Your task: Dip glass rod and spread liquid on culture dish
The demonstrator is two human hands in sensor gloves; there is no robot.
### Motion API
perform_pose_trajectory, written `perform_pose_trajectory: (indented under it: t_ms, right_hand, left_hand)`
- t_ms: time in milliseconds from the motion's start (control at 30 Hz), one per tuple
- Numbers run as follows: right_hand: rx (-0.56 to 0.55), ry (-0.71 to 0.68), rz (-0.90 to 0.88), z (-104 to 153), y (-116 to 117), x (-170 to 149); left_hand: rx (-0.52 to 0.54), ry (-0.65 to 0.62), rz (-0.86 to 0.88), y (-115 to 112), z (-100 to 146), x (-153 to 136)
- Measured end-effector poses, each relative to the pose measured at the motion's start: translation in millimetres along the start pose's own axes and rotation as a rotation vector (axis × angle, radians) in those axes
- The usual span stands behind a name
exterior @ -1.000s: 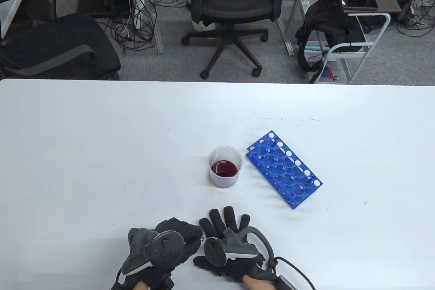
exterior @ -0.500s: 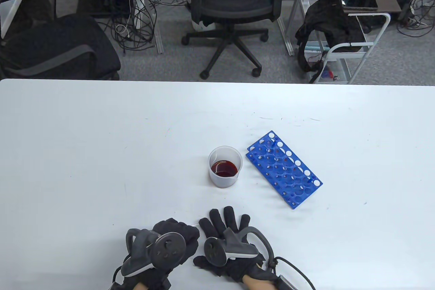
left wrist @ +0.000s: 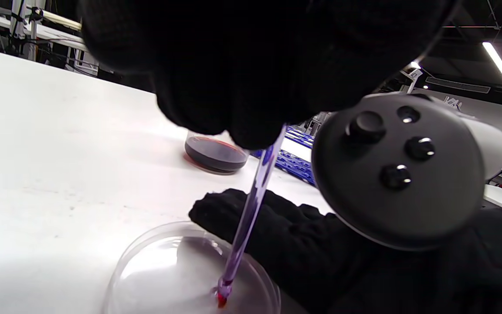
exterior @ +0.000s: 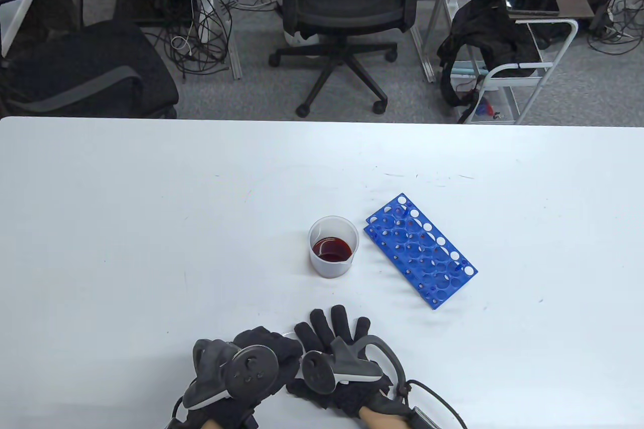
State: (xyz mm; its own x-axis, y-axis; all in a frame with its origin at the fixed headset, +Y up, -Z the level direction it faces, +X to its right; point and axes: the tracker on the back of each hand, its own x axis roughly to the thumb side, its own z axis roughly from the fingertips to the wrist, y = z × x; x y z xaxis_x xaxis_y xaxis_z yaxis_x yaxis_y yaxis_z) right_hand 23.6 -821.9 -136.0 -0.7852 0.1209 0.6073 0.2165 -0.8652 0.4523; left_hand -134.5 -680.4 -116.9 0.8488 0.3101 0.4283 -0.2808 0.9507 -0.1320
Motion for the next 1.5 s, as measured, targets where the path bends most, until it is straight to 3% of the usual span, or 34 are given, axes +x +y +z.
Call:
perform_pose_trajectory:
  t_ms: [200, 500, 900, 1500]
  right_hand:
    - [0.000, 0.000, 0.000, 0.0, 0.0, 0.0]
    - [0.000, 0.000, 0.000, 0.0, 0.0, 0.0]
    - [0.000, 0.000, 0.000, 0.0, 0.0, 0.0]
    - [0.000, -0.001, 0.000, -0.5, 0.5, -0.2]
  left_hand:
    - [0.039, 0.021, -0.076, -0.5, 0.7, 3.7]
    - [0.015, 0.033, -0.112, 1.4, 0.8, 4.9]
    - [-0.049, 0.003, -0.078, 1.2, 1.6, 6.2]
    - [0.004, 0.032, -0.065, -1.6, -0.6, 9.2]
